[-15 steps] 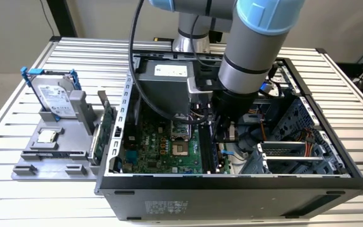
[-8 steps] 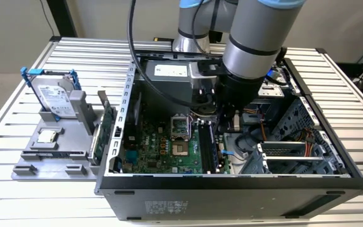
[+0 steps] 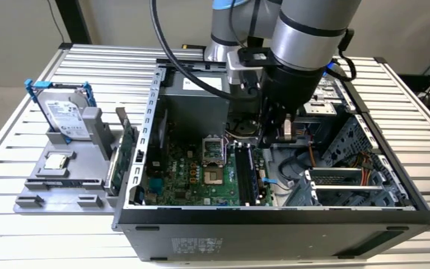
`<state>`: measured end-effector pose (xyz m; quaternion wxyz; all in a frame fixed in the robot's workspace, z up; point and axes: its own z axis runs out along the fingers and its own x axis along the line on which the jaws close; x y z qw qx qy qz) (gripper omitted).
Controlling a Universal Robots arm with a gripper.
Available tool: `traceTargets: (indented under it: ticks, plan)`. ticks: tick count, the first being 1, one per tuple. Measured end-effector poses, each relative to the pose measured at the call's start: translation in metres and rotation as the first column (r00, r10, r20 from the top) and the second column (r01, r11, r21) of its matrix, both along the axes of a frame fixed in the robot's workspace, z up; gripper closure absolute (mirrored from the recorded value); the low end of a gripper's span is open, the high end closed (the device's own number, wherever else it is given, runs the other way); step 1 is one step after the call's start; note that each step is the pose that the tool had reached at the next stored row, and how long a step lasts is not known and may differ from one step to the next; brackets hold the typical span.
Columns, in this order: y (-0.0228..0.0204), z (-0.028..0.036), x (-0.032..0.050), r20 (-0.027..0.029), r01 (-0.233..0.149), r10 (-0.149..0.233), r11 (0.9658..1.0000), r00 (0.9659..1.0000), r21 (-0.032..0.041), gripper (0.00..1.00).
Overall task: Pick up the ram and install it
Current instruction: 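Press down the ram until it locks into place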
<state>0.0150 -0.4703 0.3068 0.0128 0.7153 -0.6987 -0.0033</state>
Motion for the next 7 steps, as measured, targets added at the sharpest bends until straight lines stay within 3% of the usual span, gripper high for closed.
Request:
traceTargets:
  ticks: [7]
  plan:
    - [0.0, 0.002, 0.0, 0.0, 0.0, 0.0, 1.0, 1.0, -0.0001, 1.0]
